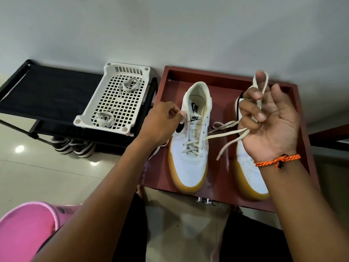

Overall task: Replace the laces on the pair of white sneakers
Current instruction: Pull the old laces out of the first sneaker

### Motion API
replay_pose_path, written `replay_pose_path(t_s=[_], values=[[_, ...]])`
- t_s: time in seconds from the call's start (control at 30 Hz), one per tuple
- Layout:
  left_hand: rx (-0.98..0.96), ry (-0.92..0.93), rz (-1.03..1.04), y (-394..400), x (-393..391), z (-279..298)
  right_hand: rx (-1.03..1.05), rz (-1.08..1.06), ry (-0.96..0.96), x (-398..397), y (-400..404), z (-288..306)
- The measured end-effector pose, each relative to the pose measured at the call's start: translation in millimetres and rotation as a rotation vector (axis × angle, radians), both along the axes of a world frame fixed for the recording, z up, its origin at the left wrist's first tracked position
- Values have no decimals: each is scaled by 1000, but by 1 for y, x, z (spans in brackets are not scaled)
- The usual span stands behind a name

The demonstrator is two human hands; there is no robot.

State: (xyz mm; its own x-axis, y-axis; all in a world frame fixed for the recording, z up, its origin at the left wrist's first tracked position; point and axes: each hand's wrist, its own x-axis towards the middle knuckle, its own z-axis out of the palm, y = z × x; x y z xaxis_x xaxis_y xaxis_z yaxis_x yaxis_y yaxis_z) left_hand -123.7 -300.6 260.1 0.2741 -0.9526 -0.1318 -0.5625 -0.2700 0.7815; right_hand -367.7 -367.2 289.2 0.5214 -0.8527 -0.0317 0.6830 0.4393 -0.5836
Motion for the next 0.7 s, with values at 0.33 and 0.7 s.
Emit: replay_pose_path(t_s=[0.33,0.7], values=[[99,-291,-94,8,-14,1,-685,-105,1952,39,41,-38],[123,-29,-71,3,-5,2,-909,-297,1414,60,48,-32]])
